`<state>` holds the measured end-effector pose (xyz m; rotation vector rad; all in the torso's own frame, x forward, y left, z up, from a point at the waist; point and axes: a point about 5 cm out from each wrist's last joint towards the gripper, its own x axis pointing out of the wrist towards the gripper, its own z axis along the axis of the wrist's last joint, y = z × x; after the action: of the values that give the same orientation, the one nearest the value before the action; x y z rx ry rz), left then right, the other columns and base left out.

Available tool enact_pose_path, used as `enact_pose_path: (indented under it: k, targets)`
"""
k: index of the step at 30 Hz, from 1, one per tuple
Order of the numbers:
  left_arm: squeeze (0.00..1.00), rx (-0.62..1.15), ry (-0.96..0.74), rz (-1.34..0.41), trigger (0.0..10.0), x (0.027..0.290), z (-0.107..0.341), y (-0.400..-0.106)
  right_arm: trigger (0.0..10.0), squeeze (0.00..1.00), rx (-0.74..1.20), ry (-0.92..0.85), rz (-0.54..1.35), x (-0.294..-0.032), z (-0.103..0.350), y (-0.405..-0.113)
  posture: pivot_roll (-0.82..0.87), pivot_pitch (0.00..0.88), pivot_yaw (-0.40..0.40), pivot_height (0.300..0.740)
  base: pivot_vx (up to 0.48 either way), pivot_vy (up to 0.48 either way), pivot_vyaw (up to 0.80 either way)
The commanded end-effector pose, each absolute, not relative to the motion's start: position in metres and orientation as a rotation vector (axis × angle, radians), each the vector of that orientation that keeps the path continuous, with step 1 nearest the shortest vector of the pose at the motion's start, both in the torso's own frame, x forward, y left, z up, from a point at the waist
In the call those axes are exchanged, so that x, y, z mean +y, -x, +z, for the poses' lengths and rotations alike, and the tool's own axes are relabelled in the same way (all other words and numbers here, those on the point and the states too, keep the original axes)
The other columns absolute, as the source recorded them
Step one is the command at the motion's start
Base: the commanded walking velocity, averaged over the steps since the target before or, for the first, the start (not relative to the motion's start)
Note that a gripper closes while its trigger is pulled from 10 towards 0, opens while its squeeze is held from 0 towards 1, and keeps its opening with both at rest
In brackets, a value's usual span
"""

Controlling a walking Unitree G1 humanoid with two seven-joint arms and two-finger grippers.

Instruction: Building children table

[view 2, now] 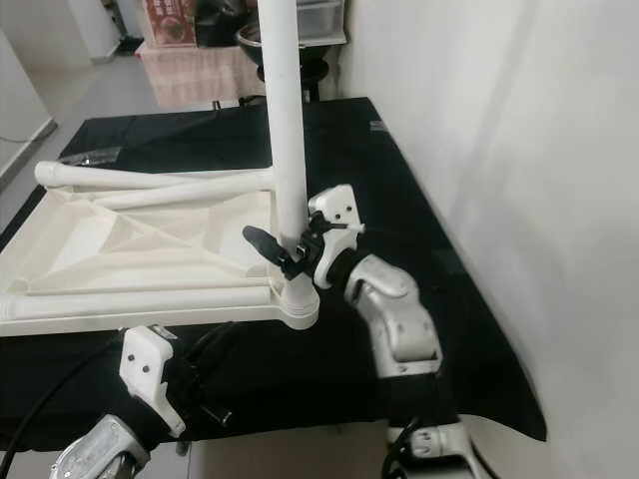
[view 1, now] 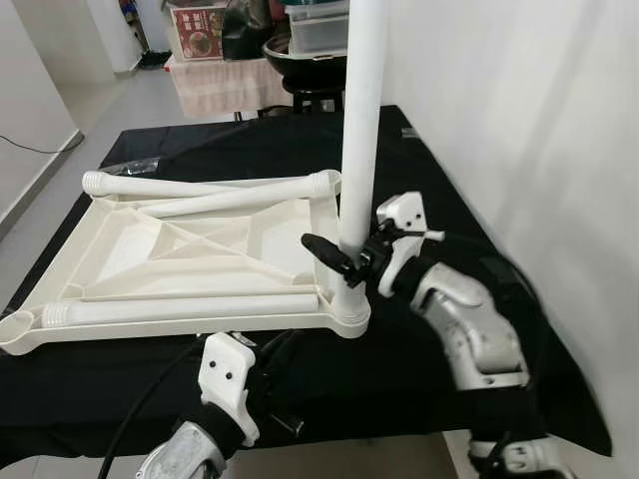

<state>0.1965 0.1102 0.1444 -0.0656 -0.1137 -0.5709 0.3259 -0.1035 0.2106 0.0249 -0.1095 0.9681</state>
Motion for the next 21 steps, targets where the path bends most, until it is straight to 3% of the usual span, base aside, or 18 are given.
enact_pose_path:
  k: [1,4,8,9,21]
  targets:
    - [0.00,-0.104,0.066,-0.565,10.0,0.111,0.142,-0.197,10.0,0.00,-0.117,-0.022,1.108,-0.093,0.213,-0.322,0.01,0.087,0.026,0.740,0.000,0.000,0.00]
    - [0.00,-0.103,0.064,-0.562,10.0,0.111,0.142,-0.196,10.0,0.00,-0.061,-0.001,1.312,-0.096,0.213,-0.328,0.02,0.089,0.023,0.740,0.000,0.000,0.00]
    - [0.00,-0.102,0.064,-0.561,10.0,0.111,0.142,-0.195,9.9,0.00,-0.048,-0.021,1.304,-0.097,0.213,-0.339,0.02,0.093,0.022,0.740,0.000,0.000,0.00]
    - [0.00,-0.102,0.064,-0.560,10.0,0.110,0.143,-0.194,0.0,0.00,-0.035,-0.033,1.289,-0.098,0.211,-0.345,0.03,0.099,0.020,0.740,0.000,0.000,0.00]
    - [0.00,-0.100,0.065,-0.557,10.0,0.110,0.144,-0.192,0.0,0.00,-0.026,-0.025,1.259,-0.119,0.205,-0.350,0.02,0.113,0.019,0.740,0.000,0.000,0.00]
